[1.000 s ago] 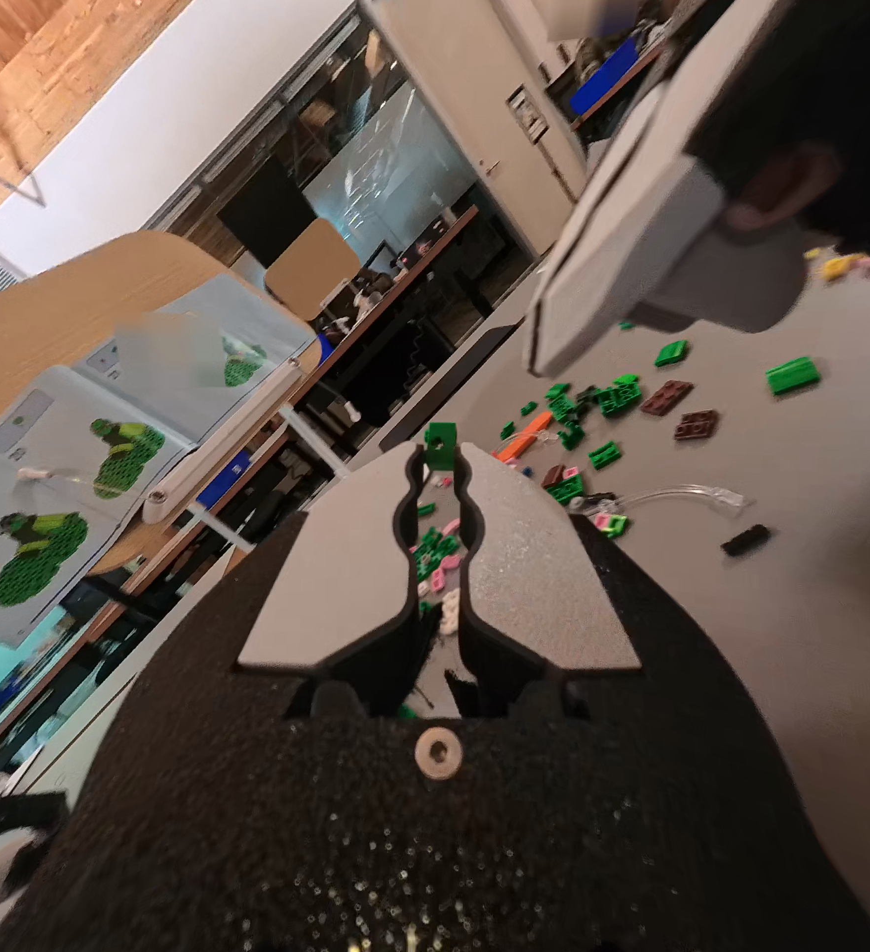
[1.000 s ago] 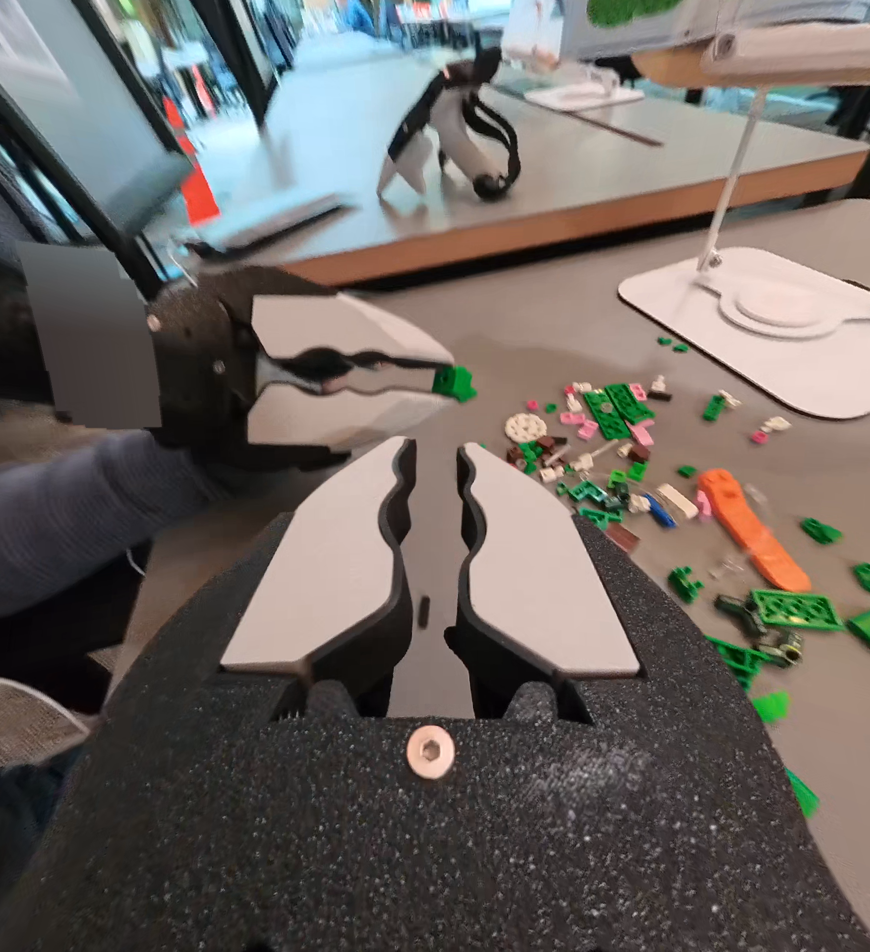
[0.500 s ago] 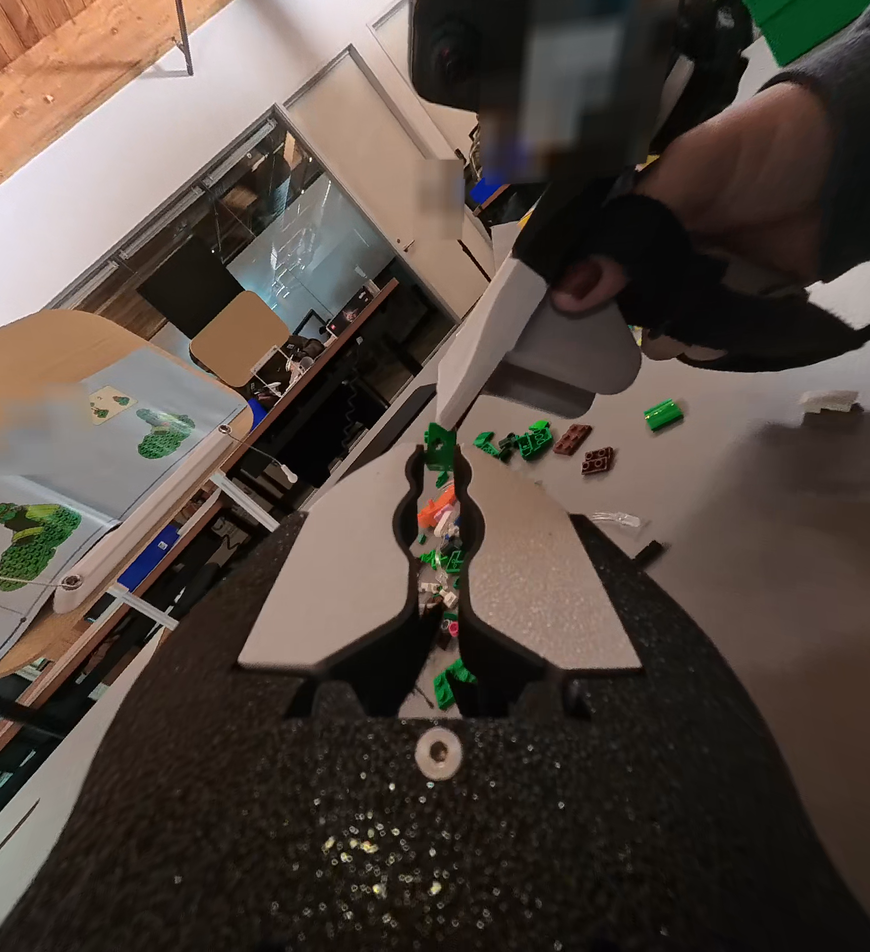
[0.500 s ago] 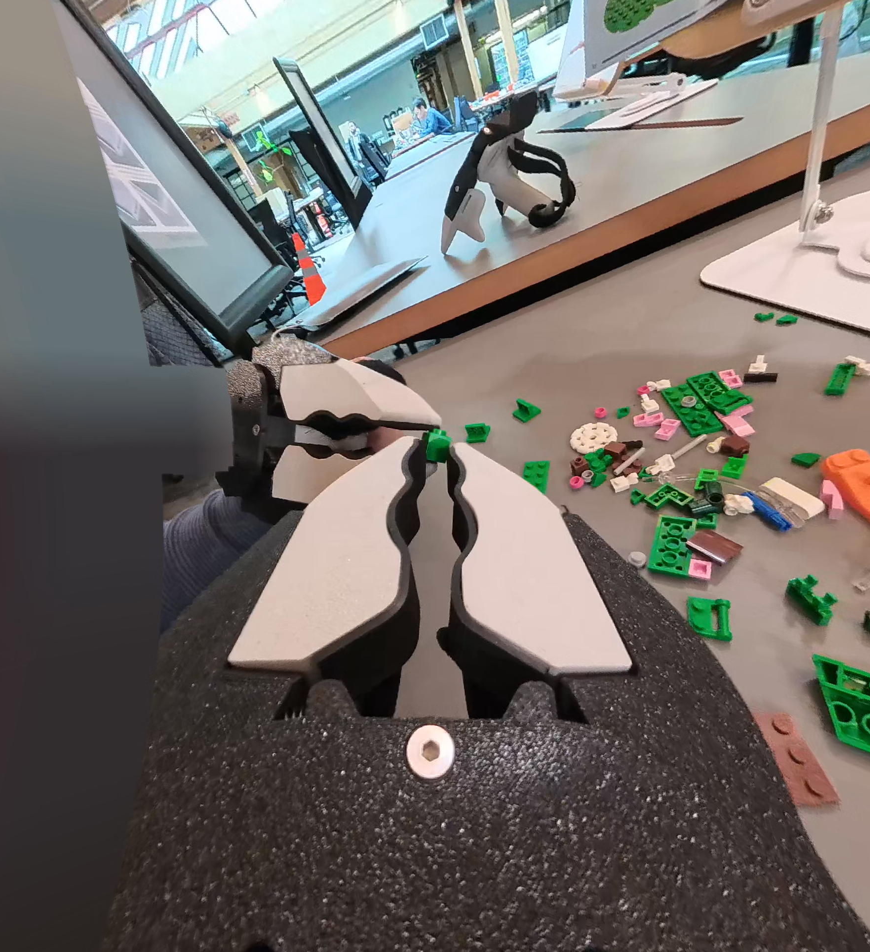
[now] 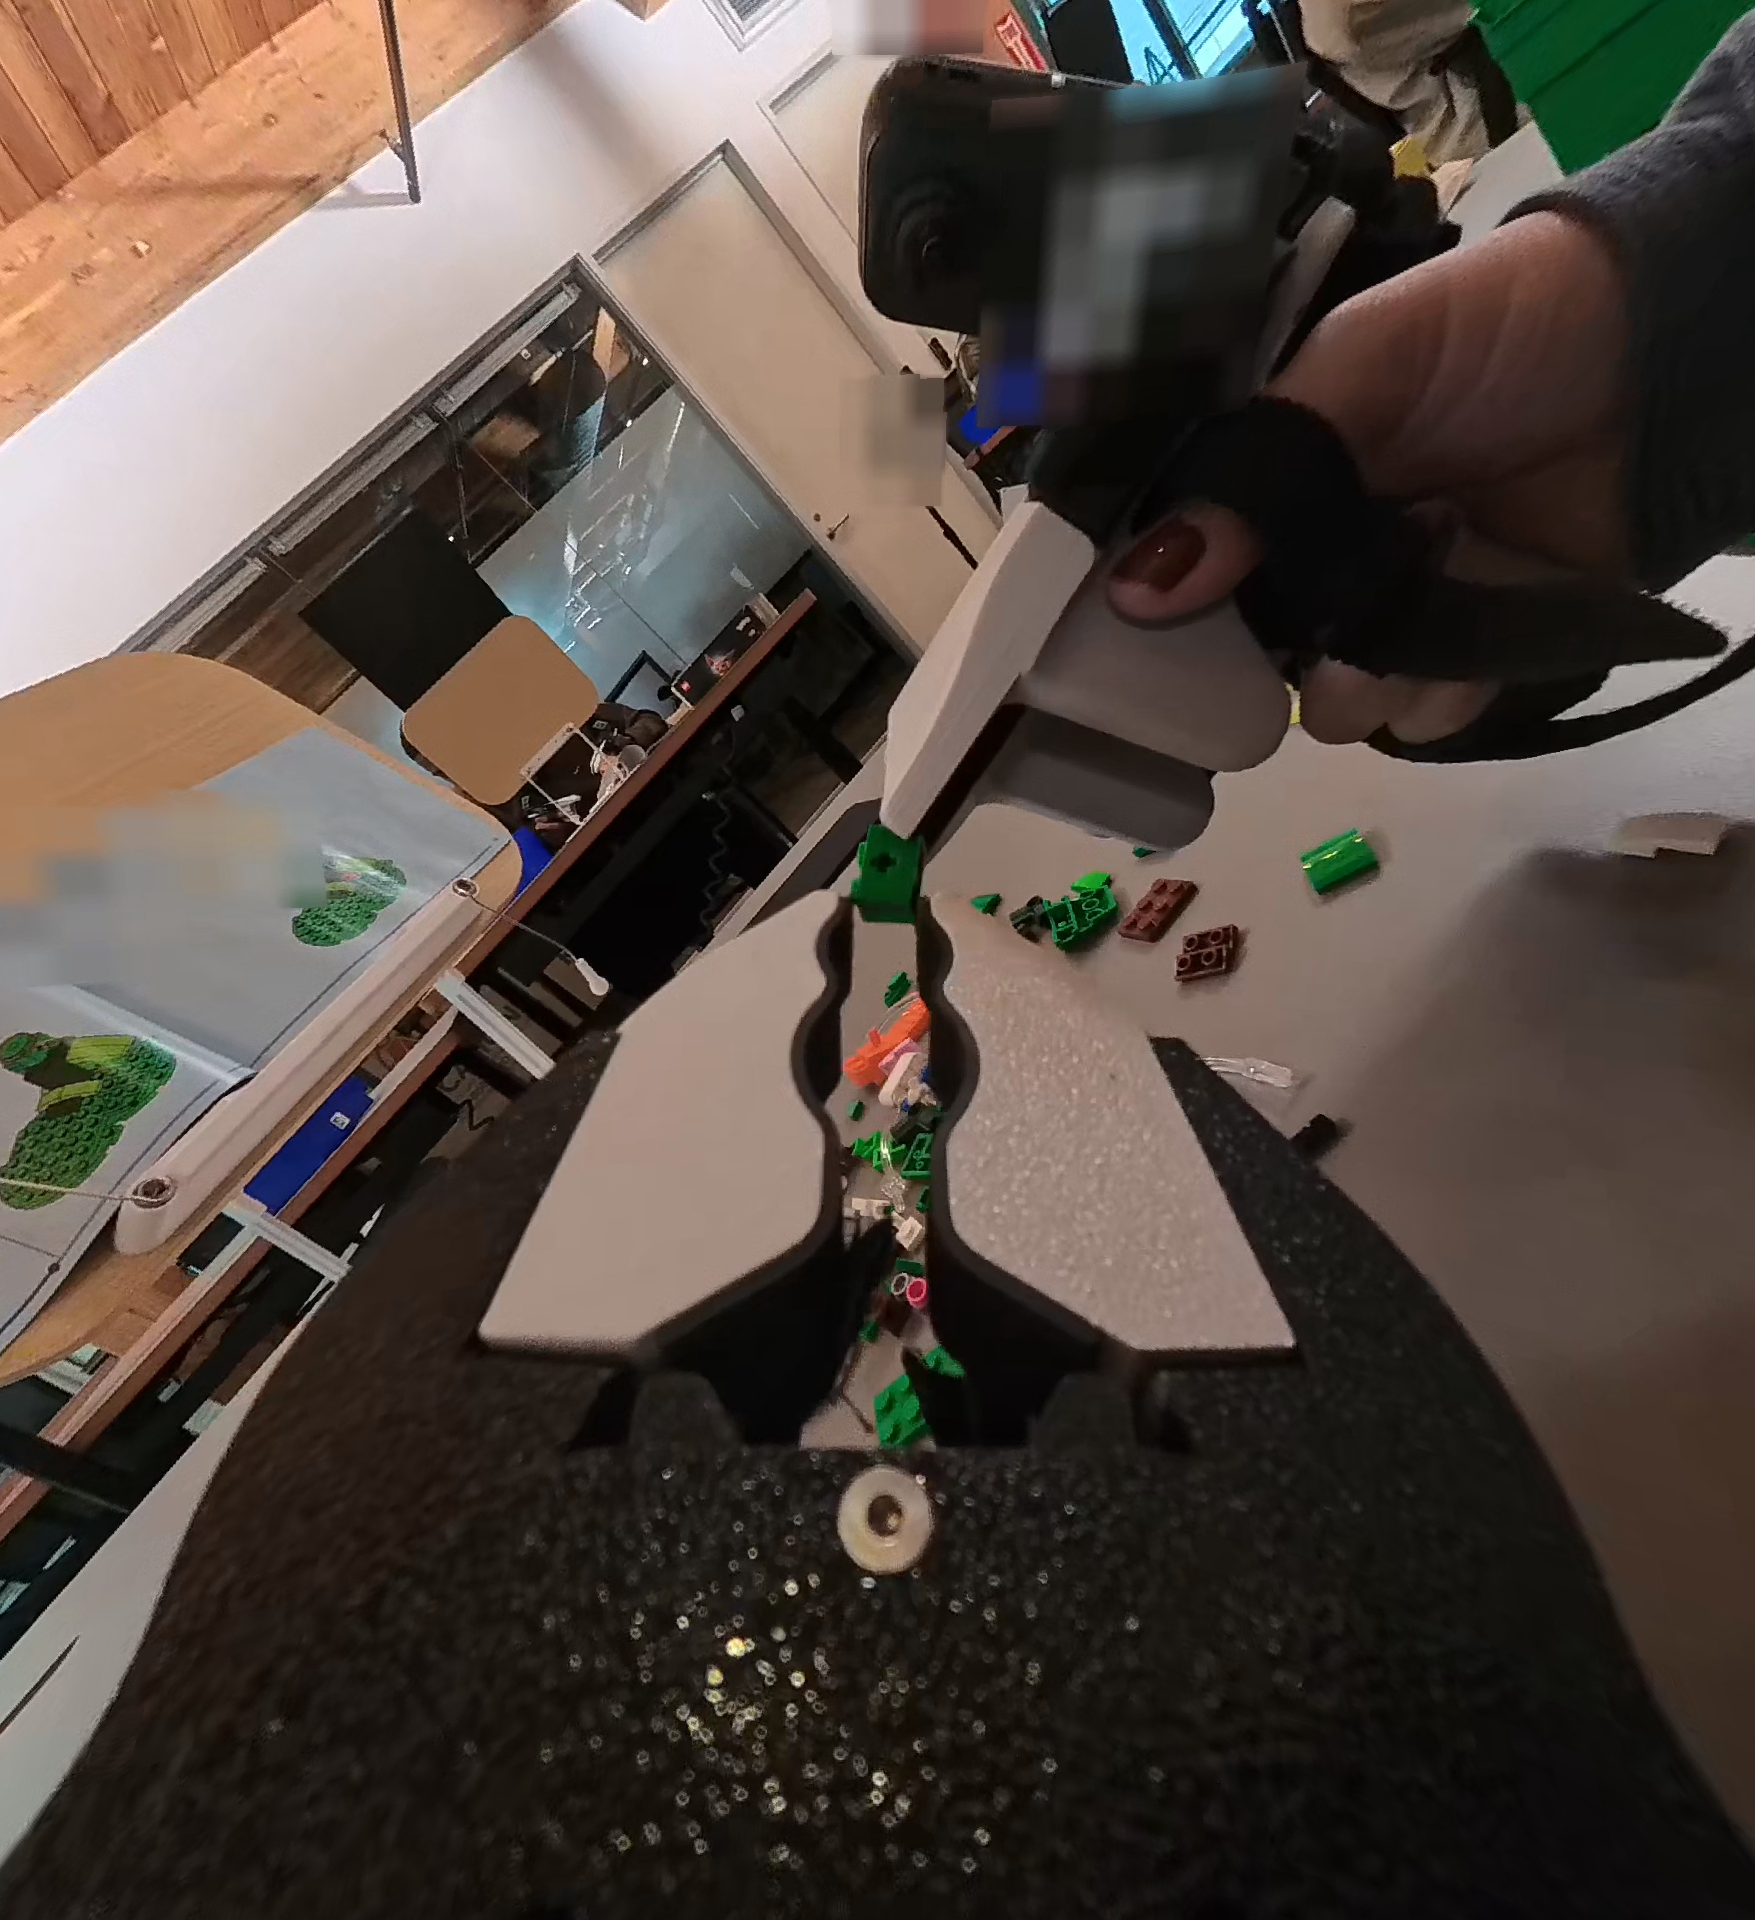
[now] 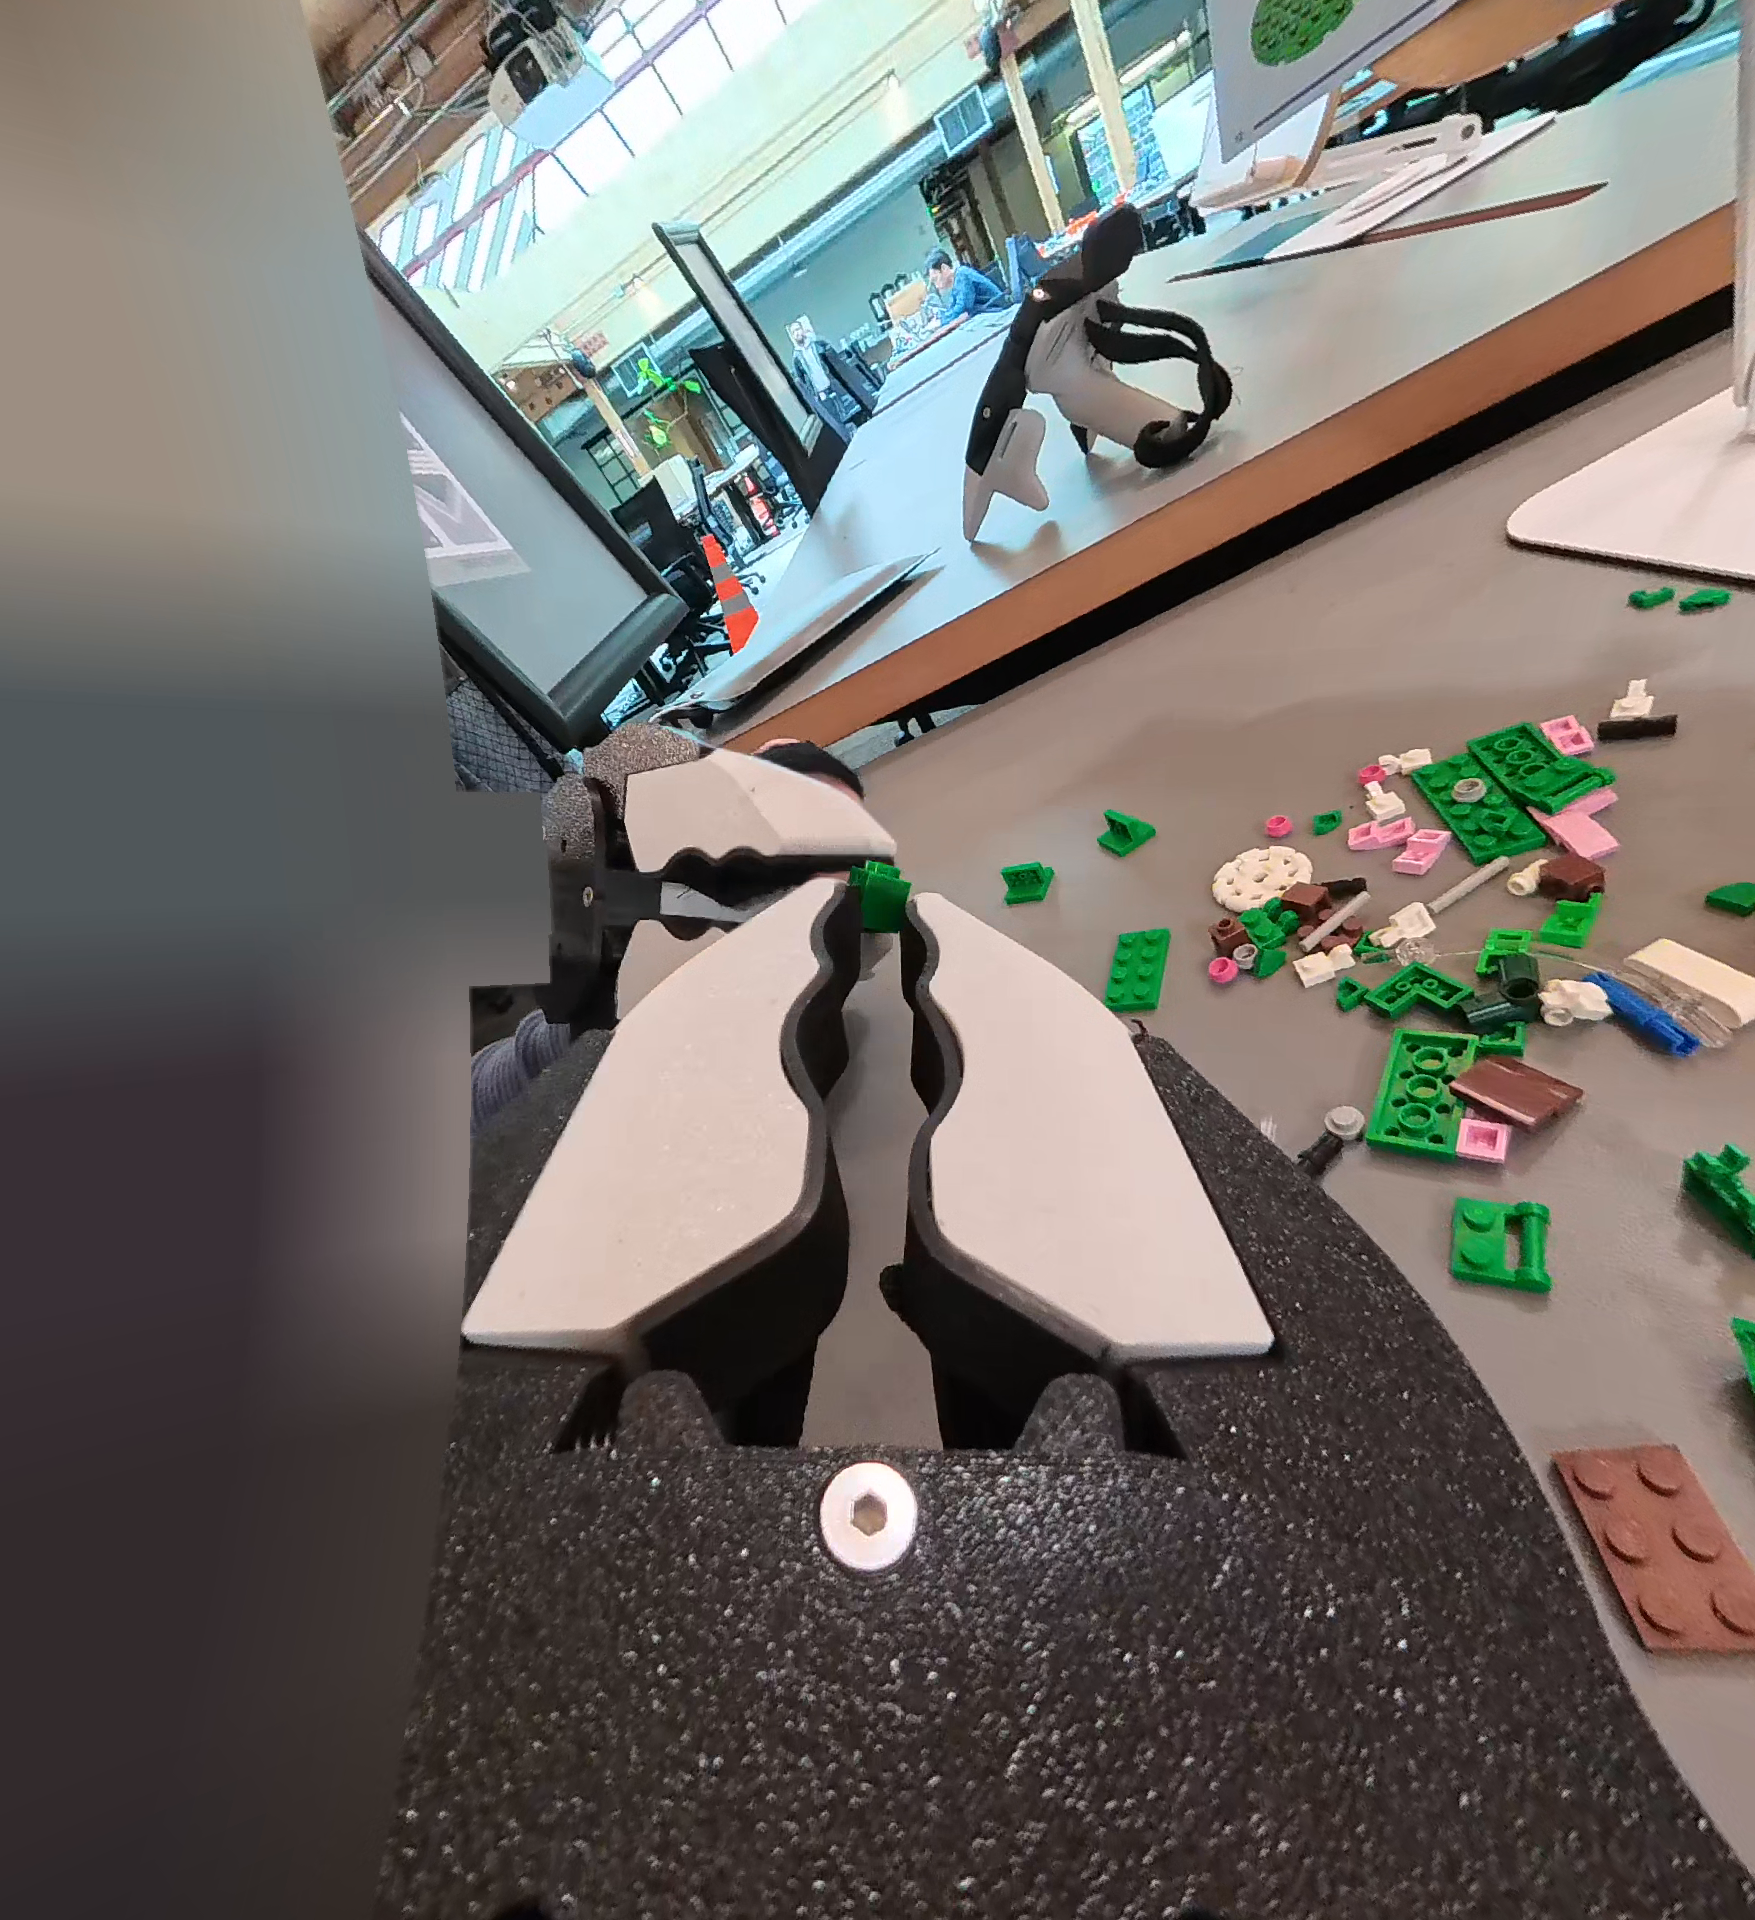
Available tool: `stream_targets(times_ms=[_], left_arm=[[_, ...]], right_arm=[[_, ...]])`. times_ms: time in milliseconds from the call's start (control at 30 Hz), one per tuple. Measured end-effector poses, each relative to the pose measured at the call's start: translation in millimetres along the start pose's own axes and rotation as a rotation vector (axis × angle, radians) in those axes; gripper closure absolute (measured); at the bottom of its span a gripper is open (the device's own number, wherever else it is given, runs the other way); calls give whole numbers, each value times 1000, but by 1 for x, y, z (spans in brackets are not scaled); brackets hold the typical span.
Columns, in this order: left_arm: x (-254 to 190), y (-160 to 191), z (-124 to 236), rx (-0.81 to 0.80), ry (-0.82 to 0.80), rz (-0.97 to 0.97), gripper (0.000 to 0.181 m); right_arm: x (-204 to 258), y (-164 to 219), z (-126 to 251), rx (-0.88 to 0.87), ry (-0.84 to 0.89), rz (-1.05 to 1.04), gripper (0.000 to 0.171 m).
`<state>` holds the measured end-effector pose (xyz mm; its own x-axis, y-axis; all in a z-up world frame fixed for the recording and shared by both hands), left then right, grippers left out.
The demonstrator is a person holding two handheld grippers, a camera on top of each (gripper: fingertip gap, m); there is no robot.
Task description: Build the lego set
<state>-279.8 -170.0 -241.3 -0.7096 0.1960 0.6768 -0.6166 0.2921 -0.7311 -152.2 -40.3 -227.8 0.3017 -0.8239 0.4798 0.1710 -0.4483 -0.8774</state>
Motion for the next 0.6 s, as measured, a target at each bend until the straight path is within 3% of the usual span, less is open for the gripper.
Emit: stream_targets(times_ms=[600], left_arm=[[2,1,1,28,14,6,173]], right_arm=[[-2,2,-1,3,2,2,164]])
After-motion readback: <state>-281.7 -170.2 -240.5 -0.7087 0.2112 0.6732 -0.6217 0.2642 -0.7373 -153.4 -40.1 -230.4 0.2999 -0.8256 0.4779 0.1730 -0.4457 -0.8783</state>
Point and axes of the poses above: each gripper's, where its closed fingertips meet, z back along the fingers, y out of its underside, x = y × z across the jaws, the point moved 10 cm from there along z, back along the fingers, and after that the axes turned 3 degrees about -x, right-handed, at the moved point
